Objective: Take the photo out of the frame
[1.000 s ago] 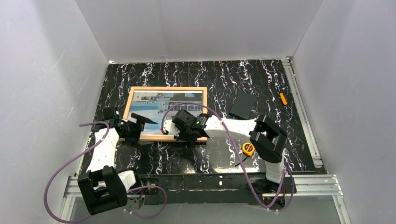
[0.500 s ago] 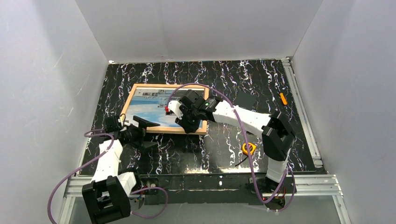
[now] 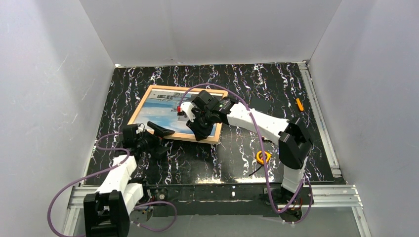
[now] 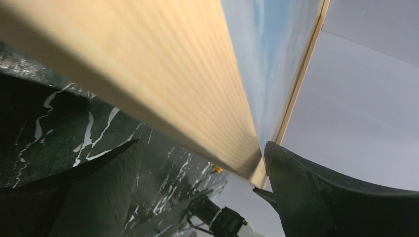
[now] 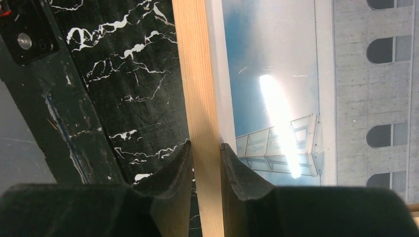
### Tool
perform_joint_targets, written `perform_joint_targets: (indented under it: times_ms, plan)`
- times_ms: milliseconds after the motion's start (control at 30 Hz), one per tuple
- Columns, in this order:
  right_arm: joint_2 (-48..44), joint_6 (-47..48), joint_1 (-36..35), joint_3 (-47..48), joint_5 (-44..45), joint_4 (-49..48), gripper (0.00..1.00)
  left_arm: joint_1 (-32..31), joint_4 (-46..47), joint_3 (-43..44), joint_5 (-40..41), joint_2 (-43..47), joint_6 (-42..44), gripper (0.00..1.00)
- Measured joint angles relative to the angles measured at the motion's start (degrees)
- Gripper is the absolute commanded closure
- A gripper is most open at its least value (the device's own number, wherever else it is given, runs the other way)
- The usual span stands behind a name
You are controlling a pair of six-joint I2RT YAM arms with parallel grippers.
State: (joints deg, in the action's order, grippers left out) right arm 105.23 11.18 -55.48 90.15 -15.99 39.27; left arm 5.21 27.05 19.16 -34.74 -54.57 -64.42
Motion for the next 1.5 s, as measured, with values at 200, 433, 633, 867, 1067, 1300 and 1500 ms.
perform_joint_targets:
  times_ms: [200, 433, 633, 867, 1067, 1300, 1500]
  plan:
    - [0.04, -2.91, -0.15, 0.07, -1.31, -0.57, 0.99, -1.4, -3.56, -0.2, 7.74, 7.82, -0.63, 0.37]
    - [0.09, -6.36, -0.81, 0.0, -1.25, -1.9, 0.99, -1.81, -6.19, 1.92, 11.69, 8.68, -3.19, 0.62]
    - [0.09, -9.75, -3.1, -0.37, 2.36, -3.1, 0.99, -1.55, -11.63, 5.07, 14.03, 9.68, -6.19, 1.0]
    - [-2.45, -14.91, -10.62, -0.35, 15.39, -3.15, 0.46, -1.36, -27.1, 14.49, 16.79, 10.14, -2.45, 1.0]
    - [-3.78, -19.15, -18.38, 1.22, 32.52, 0.52, 0.22, -1.31, -41.33, 22.25, 16.87, 8.13, -0.52, 1.0]
    - [-1.64, -19.98, -27.54, 9.22, 47.78, 9.4, 0.23, -1.31, -52.15, 28.96, 16.85, 6.23, 1.55, 1.0]
    - [6.38, -17.4, -32.15, 20.02, 55.52, 17.22, 0.27, -1.31, -58.58, 32.44, 17.22, 5.97, 2.6, 1.0]
